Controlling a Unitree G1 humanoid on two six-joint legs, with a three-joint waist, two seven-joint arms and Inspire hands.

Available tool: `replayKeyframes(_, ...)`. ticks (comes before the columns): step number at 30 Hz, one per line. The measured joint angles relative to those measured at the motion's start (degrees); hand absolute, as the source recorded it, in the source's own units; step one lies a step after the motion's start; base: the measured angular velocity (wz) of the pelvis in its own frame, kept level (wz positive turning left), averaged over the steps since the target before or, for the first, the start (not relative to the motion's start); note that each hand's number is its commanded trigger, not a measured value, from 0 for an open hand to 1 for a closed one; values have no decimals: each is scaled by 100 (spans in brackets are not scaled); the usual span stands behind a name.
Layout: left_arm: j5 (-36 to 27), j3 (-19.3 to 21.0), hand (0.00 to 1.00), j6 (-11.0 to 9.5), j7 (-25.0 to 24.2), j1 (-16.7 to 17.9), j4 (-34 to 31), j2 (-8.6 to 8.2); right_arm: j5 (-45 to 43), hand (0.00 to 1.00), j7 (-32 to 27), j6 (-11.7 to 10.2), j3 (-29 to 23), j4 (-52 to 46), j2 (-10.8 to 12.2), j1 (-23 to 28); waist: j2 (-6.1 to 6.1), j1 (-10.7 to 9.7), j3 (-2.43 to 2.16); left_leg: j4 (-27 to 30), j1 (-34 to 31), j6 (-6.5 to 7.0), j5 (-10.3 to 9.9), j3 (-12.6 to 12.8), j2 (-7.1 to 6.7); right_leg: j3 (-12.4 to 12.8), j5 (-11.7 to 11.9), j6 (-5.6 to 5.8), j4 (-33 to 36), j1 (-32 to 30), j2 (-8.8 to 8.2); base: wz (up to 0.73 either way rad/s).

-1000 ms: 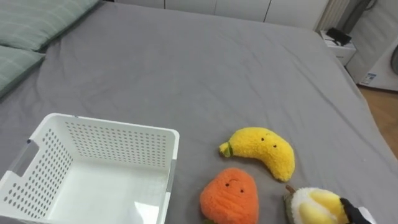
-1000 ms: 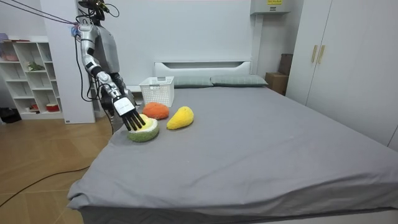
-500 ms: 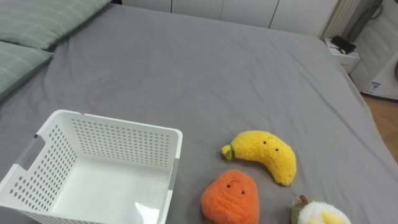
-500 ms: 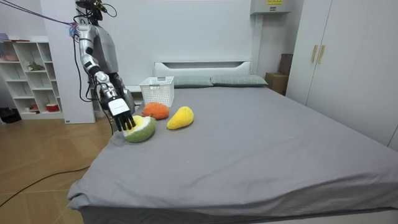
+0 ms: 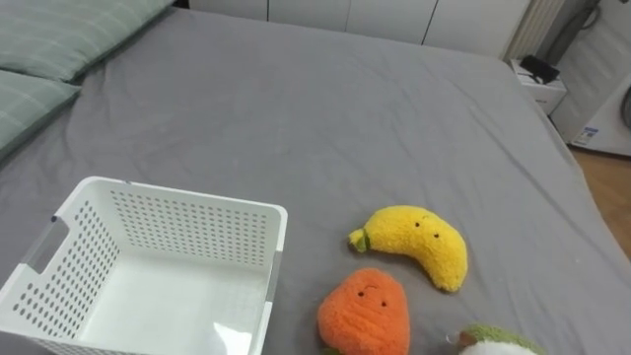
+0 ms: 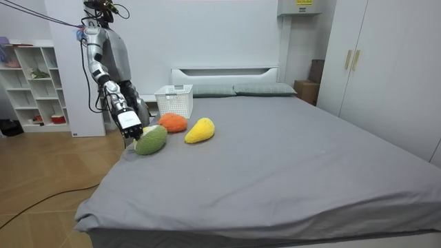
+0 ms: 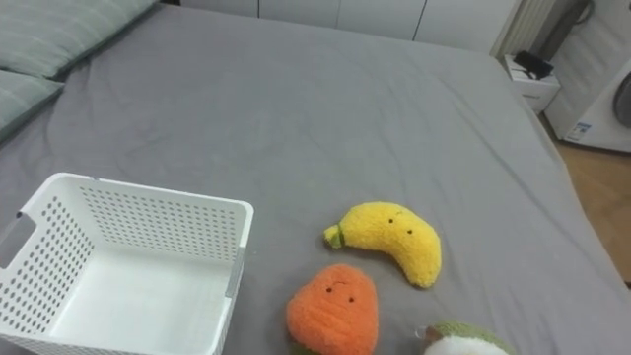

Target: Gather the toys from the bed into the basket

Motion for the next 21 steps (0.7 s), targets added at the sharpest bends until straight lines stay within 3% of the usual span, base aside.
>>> replayKeyframes(9,1,43,0,-121,-3,-8,-1,0,264,100,-396,-231,-168,-114,14,106,16,-25,-1,-1,-2,0,0,1,-1,12,0,0,-2,0,2,-1)
replayKeyframes(16,-3,67,0,-149,-58,60,-82,5,279,100,-352,-307,-400,-1833,18,120,40,-52,29,-66,57,3,4,144,11,143,-1,1,22,-68,8,-10)
replayKeyframes(21,3,164,0,-150,-139,80,-82,18,245,100,-345,-310,-401,-2866,17,132,16,-85,17,-105,33,2,18,156,9,142,-1,2,6,-84,11,-1)
